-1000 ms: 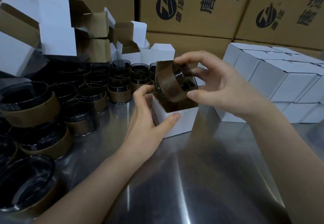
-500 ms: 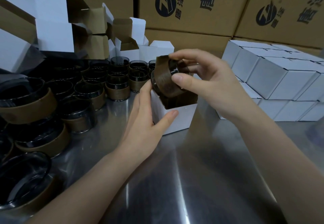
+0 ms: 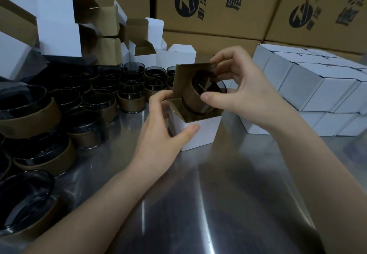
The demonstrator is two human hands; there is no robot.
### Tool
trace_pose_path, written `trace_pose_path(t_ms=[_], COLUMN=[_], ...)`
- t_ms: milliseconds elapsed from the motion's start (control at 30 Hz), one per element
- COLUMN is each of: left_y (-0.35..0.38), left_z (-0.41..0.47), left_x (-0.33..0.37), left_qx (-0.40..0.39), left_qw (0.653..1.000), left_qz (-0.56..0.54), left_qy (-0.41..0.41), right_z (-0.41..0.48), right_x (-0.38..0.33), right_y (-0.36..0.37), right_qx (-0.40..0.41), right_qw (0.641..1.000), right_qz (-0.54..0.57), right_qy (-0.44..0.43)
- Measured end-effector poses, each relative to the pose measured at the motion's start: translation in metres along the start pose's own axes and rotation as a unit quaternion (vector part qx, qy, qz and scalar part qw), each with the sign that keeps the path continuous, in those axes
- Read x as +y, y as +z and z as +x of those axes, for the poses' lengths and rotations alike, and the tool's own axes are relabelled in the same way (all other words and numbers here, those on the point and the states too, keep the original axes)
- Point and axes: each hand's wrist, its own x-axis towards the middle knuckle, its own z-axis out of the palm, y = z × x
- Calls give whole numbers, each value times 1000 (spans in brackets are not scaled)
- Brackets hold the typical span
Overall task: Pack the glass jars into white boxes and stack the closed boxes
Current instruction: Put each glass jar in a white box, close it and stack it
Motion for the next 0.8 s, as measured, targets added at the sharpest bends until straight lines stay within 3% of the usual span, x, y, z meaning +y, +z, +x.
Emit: trace_pose_path(t_ms=[233, 800], left_y=[1, 3], left_z=[-1, -4], left_x=[-1, 5], left_qx=[-4, 2], left_qw=[1000, 994], left_qz=[3, 82], left_qy=[3, 65], right_z=[-1, 1], right_x=[0, -4], right_y=[4, 12], right_qx=[-26, -71], right_qw=[999, 968], right_qz=[-31, -234], right_qy=[24, 49])
